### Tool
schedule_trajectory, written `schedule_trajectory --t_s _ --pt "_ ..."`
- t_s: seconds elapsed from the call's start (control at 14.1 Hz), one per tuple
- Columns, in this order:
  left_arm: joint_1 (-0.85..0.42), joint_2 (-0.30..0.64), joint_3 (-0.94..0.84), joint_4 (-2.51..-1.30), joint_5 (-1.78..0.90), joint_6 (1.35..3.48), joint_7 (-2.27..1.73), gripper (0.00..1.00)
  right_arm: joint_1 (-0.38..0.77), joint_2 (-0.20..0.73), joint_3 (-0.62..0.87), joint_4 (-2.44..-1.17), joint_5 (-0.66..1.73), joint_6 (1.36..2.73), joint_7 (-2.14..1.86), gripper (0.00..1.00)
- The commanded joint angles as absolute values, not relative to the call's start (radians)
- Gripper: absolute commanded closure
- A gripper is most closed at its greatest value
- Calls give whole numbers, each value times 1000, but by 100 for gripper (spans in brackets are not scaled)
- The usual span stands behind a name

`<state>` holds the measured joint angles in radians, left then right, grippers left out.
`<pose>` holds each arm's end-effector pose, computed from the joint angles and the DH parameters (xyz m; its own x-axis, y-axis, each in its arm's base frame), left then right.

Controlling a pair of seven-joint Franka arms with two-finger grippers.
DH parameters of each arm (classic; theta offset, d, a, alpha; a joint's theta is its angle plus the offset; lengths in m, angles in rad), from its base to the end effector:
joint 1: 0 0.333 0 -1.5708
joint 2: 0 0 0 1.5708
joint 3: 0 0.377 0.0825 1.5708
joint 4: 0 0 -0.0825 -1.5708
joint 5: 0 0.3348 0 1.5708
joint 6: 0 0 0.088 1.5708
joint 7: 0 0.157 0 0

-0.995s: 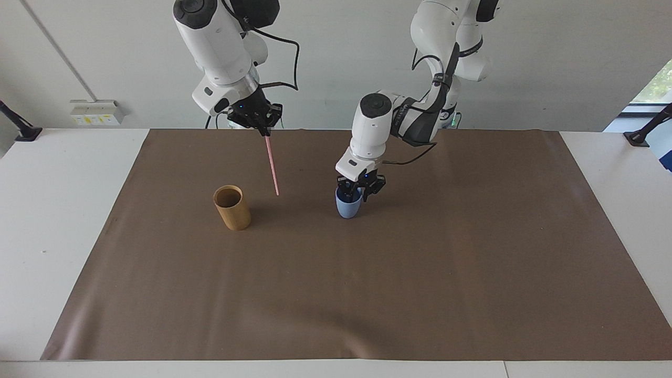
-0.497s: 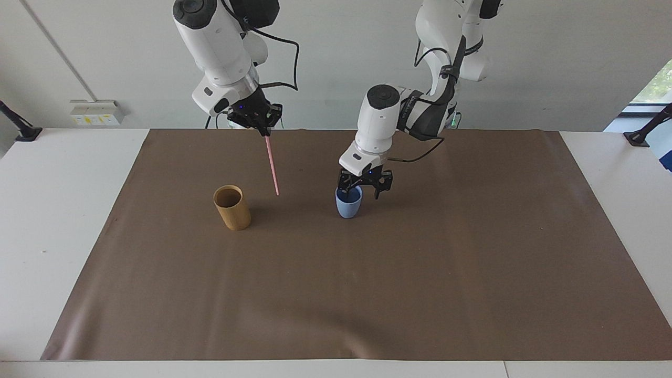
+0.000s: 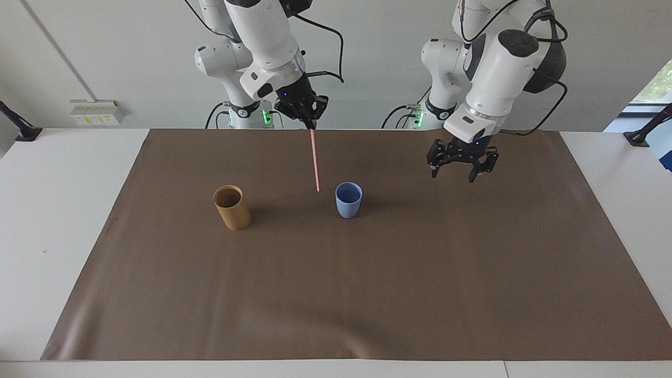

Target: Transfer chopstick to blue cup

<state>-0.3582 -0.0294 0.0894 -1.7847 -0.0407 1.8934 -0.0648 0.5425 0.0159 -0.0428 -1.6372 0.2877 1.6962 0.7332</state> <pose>0.5045 -0.1434 0.5886 0.9731 -0.1873 0.1342 -0.1956 -0.9793 0.0514 0.4402 0.2874 0.6162 0.9578 -0.2384 -0.1606 -0.2717 -0.9332 -0.2351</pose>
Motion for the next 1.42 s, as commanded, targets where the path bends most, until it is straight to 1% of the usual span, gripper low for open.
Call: schedule_trajectory --t_s 0.0,0.07,0.21,0.36,0.43,0.57,0.71,1.21,1.35 --pt "-281 -11 80 -1607 -31 1711 39 0 578 67 -41 -1611 291 1724 790 100" --pt "-253 -11 80 -1573 -29 1672 70 0 580 67 -41 -1615 293 1723 792 100" --pt "-215 -9 80 -1543 -23 1626 87 0 606 67 -40 -1632 313 1717 811 100" --pt "-212 -2 80 -1491 -20 1550 86 0 635 75 -38 -1669 314 1732 830 100" --pt "-210 18 80 -1468 -20 1522 86 0 632 84 -38 -1667 314 1736 824 100" --pt "-187 28 80 -1456 -18 1517 94 0 621 101 -38 -1651 316 1744 805 100" --pt "-181 49 78 -1419 -20 1500 97 0 620 103 -38 -1654 314 1775 802 100" --pt "-156 23 80 -1453 -15 1497 166 0 612 136 -38 -1674 314 1828 778 100" --pt "-155 21 78 -1459 -15 1499 166 0 594 138 -38 -1678 316 1836 773 100"
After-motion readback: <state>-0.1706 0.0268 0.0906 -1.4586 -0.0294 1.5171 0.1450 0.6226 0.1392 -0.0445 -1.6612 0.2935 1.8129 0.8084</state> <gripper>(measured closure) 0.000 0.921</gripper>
